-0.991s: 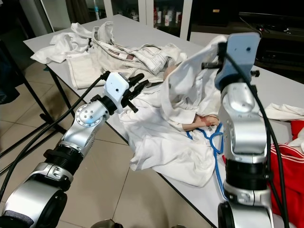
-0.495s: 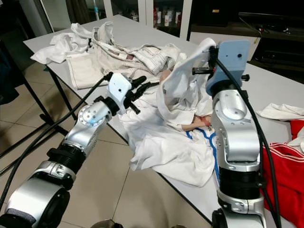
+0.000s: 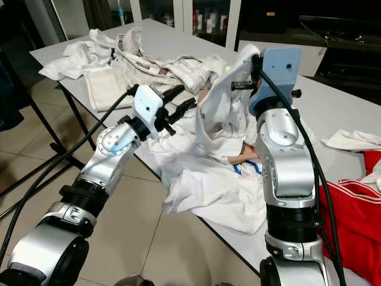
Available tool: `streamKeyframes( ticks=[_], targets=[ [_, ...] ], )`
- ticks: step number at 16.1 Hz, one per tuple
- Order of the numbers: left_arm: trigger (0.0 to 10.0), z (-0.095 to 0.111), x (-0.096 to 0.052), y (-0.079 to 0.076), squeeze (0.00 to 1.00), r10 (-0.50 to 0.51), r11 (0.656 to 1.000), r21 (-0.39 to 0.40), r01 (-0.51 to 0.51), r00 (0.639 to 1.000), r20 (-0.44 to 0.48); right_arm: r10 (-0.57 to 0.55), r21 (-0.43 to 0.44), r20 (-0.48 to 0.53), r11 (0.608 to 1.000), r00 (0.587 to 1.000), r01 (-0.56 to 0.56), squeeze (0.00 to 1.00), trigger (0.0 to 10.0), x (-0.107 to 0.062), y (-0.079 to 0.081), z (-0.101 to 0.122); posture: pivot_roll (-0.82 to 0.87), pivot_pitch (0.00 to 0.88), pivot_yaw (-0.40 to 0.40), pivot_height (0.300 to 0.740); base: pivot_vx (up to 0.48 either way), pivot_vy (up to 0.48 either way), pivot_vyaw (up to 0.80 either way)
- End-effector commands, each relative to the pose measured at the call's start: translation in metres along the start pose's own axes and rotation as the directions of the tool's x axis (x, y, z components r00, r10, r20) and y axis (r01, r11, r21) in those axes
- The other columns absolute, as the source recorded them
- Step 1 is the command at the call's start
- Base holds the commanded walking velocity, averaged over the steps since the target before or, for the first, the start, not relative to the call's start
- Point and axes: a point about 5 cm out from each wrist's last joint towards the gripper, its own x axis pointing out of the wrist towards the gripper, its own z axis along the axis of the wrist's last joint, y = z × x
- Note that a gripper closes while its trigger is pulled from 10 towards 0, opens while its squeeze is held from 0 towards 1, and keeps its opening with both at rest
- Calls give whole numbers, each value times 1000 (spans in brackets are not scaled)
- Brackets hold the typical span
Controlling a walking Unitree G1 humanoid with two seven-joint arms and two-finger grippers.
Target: Hang hanger
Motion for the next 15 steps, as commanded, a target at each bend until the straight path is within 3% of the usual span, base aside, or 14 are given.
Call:
streamKeyframes(
  ticks=[1,2,6,8,11,15],
  targets=[
    [10000,1,-2,3,1000,8,1000,6,-8,1000,1,-11,-5,35,1000,999,12,0,0,4,-1,8,-24,0,40,723,0,0,0],
    [10000,1,-2,1,0,-8,1000,-6,8,1000,-3,-16,-8,31,1000,999,16,0,0,5,-2,6,-21,0,39,723,0,0,0],
    [10000,-7,-6,-27,0,-169,984,-60,167,985,-29,-29,-5,44,1000,999,29,0,0,6,-4,9,-25,0,40,723,0,0,0],
    [10000,-6,-6,-32,0,-189,980,-69,187,982,-26,-30,-6,52,1000,998,30,0,0,7,-3,10,-25,0,39,723,0,0,0],
    [10000,-14,-5,-23,0,-109,993,-46,105,991,-82,-9,8,71,1000,997,9,0,0,5,2,15,-27,0,39,723,0,0,0],
    [10000,-8,-5,-12,0,-58,998,-27,56,996,-66,13,20,66,1000,998,-15,0,0,1,8,13,-25,0,39,723,0,0,0]
  ],
)
